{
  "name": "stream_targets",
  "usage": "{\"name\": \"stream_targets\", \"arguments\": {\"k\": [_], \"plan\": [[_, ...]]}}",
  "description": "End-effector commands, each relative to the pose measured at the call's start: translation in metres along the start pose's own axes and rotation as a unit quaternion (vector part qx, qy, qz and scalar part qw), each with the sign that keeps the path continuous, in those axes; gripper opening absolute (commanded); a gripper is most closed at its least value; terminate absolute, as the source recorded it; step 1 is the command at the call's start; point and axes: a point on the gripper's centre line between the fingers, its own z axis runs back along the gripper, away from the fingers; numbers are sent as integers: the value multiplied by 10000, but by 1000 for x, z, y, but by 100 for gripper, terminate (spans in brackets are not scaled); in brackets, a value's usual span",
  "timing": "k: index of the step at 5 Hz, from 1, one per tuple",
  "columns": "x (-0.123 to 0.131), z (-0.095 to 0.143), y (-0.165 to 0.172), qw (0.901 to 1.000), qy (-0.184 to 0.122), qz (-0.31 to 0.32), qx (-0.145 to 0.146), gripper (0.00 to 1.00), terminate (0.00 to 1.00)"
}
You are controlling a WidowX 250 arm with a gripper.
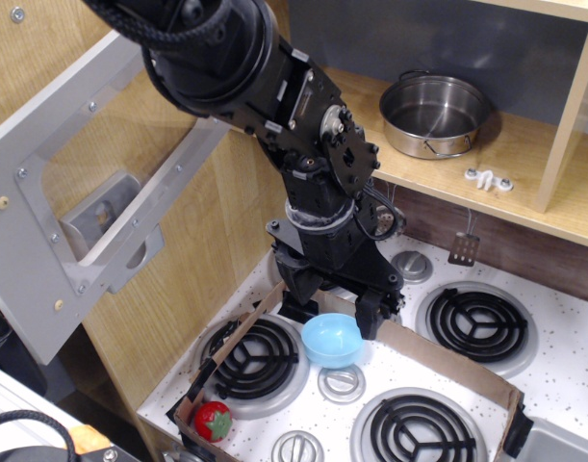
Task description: Close microwave
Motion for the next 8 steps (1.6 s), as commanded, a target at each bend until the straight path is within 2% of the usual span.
{"name": "stream_targets", "arguments": {"k": [1, 2, 5, 7, 8], "plan": [[0, 0, 0, 10000, 0, 0, 0, 100, 0], [7, 26, 8, 9993, 196, -121, 292, 100, 0], [9, 88, 44, 9936, 289, -494, 969, 100, 0], [26, 150, 85, 9842, 411, -887, 1476, 100, 0], [24, 171, 98, 9822, 486, -770, 1642, 100, 0]]}}
